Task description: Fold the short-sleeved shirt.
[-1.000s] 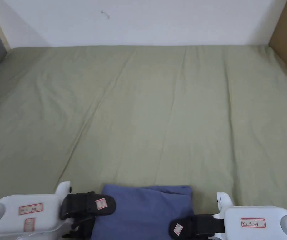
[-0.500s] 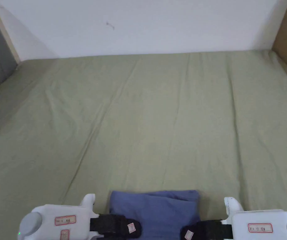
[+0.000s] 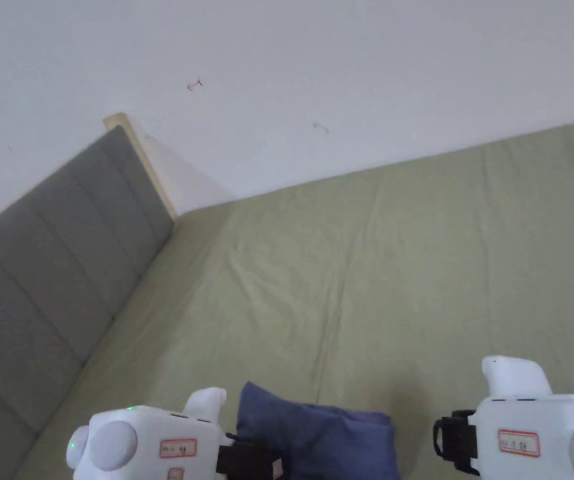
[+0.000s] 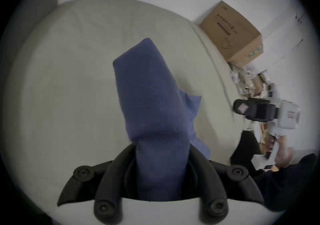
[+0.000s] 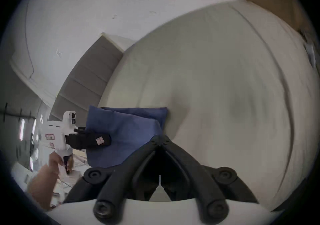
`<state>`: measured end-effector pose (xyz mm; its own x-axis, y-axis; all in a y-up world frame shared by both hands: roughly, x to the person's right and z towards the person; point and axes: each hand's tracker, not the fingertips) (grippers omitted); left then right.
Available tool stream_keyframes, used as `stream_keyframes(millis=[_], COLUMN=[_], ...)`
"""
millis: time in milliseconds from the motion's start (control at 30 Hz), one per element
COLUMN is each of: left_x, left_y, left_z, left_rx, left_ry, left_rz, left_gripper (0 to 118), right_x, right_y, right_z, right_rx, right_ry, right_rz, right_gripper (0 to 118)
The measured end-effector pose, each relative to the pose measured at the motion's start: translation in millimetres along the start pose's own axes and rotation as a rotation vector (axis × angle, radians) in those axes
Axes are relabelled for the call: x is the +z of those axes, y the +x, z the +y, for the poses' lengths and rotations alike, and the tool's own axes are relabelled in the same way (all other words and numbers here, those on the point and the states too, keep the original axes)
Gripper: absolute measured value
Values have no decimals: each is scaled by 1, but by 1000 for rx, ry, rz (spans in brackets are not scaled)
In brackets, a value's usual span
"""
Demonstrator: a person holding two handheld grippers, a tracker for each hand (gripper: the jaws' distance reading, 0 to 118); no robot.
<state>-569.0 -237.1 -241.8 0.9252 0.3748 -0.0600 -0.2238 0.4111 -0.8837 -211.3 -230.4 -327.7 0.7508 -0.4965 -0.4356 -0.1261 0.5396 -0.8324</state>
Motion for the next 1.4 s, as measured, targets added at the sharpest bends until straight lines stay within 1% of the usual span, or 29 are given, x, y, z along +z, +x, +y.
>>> stream_keyframes(millis=[33, 67, 133, 167, 200, 300, 367, 400, 433, 467, 500, 533, 567, 600, 667, 800, 833, 867, 900, 933, 967, 1000, 1033, 1133, 1200, 1267, 1333, 1400], left_x=[10, 18, 34, 38, 41, 44, 42, 42, 41, 40, 38, 36, 38, 41, 45, 56, 58, 58, 57, 54, 49, 42, 34, 18, 5, -9, -15, -15], left_y=[-16, -29, -58, -69, -80, -105, -120, -125, -128, -131, -132, -134, -133, -132, -127, -108, -100, -90, -79, -64, -49, -35, -19, 38, 81, 124, 173, 212], left_z=[0, 1, 2, 3, 5, 12, 17, 18, 16, 14, 13, 11, 7, 6, 4, 1, 2, 1, 1, -1, -2, -4, -7, -6, -2, -1, 3, 4], left_rx=[12, 18, 10, 0, -15, -76, -77, -74, -76, -92, -129, -156, -174, -187, -156, -121, -119, -115, -117, -129, -137, -126, -99, -42, -23, -28, -68, -102], left_ry=[-1, -2, -12, -23, -33, -77, -101, -101, -101, -95, -97, -111, -109, -94, -63, 45, 55, 56, 71, 100, 126, 150, 182, 294, 331, 390, 455, 529], left_rz=[42, 80, 180, 233, 283, 424, 497, 533, 564, 618, 681, 738, 779, 797, 860, 913, 928, 915, 879, 849, 840, 841, 830, 661, 617, 547, 525, 440], left_gripper=[22, 22, 23, 23, 23, 23, 23, 25, 38, 59, 88, 113, 115, 113, 113, 113, 111, 105, 89, 44, 5, 1, 1, 1, 1, 1, 1, 1], right_x=[-12, -24, -44, -53, -61, -82, -92, -96, -100, -102, -104, -107, -110, -110, -113, -107, -104, -98, -94, -89, -83, -78, -71, -40, -11, 22, 55, 89], right_y=[-26, -47, -83, -96, -106, -127, -133, -136, -137, -135, -134, -133, -131, -130, -129, -126, -125, -125, -123, -119, -114, -109, -101, -71, -46, -18, 9, 28], right_z=[1, 2, 0, -1, -1, -5, -8, -10, -11, -11, -11, -11, -10, -10, -8, -7, -7, -8, -8, -6, -5, -3, 0, 9, 12, 15, 21, 29], right_rx=[71, 124, 172, 173, 166, 160, 196, 215, 220, 211, 193, 168, 145, 130, 103, 92, 98, 110, 118, 125, 130, 130, 123, 112, 133, 147, 121, 87], right_ry=[9, 21, 58, 69, 66, 14, -2, -6, -5, -5, -3, 2, 8, 7, 8, 16, 21, 33, 41, 49, 57, 55, 52, 78, 129, 185, 242, 306], right_rz=[-67, -128, -214, -242, -245, -165, -196, -220, -237, -256, -280, -310, -336, -355, -381, -379, -376, -375, -369, -356, -338, -324, -315, -307, -302, -341, -383, -425], right_gripper=[0, 0, 0, 0, 0, 0, 0, 0, 0, 0, 0, 0, 0, 0, 0, 0, 0, 0, 0, 0, 0, 0, 0, 0, 0, 0, 0, 0])
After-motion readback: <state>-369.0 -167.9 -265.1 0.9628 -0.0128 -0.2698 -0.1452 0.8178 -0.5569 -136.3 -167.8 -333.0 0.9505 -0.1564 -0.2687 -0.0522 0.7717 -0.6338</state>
